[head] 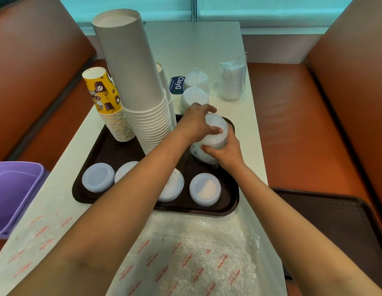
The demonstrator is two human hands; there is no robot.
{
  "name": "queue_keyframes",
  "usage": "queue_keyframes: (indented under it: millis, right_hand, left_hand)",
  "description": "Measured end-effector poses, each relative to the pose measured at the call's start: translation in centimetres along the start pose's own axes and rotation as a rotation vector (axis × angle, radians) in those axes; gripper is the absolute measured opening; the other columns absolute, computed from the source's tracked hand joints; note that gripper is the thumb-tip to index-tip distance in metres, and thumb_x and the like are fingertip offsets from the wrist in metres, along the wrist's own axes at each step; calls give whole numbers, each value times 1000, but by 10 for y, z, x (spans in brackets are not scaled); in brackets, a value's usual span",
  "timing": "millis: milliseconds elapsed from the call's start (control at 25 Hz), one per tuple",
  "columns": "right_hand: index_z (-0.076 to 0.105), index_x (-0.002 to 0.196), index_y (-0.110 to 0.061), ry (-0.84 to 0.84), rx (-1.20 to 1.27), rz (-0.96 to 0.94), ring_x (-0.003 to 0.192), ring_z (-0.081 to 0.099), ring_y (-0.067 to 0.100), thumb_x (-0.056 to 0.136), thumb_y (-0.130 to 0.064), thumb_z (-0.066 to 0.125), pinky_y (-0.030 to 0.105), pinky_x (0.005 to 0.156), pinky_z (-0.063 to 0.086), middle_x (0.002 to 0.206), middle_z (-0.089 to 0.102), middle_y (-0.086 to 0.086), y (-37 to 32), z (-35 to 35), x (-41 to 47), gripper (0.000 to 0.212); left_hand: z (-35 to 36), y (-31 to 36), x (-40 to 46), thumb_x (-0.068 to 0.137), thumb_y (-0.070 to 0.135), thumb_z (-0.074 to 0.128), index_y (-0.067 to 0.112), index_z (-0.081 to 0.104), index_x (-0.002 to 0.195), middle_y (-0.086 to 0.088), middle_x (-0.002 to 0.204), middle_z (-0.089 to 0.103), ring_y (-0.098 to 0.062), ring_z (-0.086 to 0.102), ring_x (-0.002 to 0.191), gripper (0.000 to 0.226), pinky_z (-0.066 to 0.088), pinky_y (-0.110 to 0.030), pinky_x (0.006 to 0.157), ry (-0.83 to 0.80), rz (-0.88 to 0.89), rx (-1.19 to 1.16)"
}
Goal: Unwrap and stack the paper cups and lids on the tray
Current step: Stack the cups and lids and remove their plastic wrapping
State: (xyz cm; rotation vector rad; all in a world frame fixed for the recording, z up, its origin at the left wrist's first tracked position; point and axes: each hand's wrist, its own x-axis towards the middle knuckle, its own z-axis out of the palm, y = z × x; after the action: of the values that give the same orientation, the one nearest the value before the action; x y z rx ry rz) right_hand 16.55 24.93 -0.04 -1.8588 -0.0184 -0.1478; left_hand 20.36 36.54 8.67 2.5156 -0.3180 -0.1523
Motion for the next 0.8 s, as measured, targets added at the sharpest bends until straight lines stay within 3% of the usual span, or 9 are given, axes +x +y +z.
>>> queue_keyframes:
  millis: [120,200,320,440,520,640,800]
  right_hand:
    - [36,121,-34,3,2,13,101,51,-2,58,-30,76,0,81,38,110,50,-19,-1,1,0,75]
    - [38,123,-32,14,17,31,100,51,-5,57,-32,77,5,84,39,110,50,-21,-1,2,1,77]
    - [41,130,-25,16,12,47,108,52,6,58,-34,82,16,90,41,118,51,-11,-1,3,4,84]
    - [40,131,-26,3,-25,56,104,50,3,66,-25,86,2,79,37,117,50,-12,-1,1,5,80]
    - [40,129,-28,-1,-38,64,100,49,-1,67,-23,85,0,75,36,112,48,-17,-1,0,7,77]
    - [42,126,-32,-28,-30,73,97,51,-3,57,-34,85,-4,71,36,108,50,-22,-3,0,7,81]
    - [34,139,-25,-52,-28,70,112,48,8,52,-42,77,18,90,39,123,48,-10,1,-4,6,99]
  left_hand:
    - [0,0,1,72,38,79,17,51,131,-6,129,53,-19,51,116,69,35,-21,92,-4,-42,-15]
    - [-1,0,1,73,39,78,15,54,128,-5,124,58,-18,54,113,65,36,-20,87,-37,-50,-5]
    - [-2,-1,1,73,39,78,14,56,122,-6,120,60,-17,54,106,60,38,-22,83,-67,-44,-20]
    - [-1,0,-1,75,36,77,13,52,123,-8,122,57,-18,52,107,59,36,-22,82,-54,-33,-41]
    - [-1,1,-2,81,33,71,14,47,128,-8,127,53,-21,51,113,56,34,-22,84,-88,-19,-23]
    - [-6,2,-9,87,20,62,18,43,133,-8,131,50,-22,50,117,50,36,-23,85,-134,-25,-97]
    - [-14,2,-34,87,14,62,17,40,138,-7,130,51,-21,50,116,55,41,-24,93,104,-70,-339]
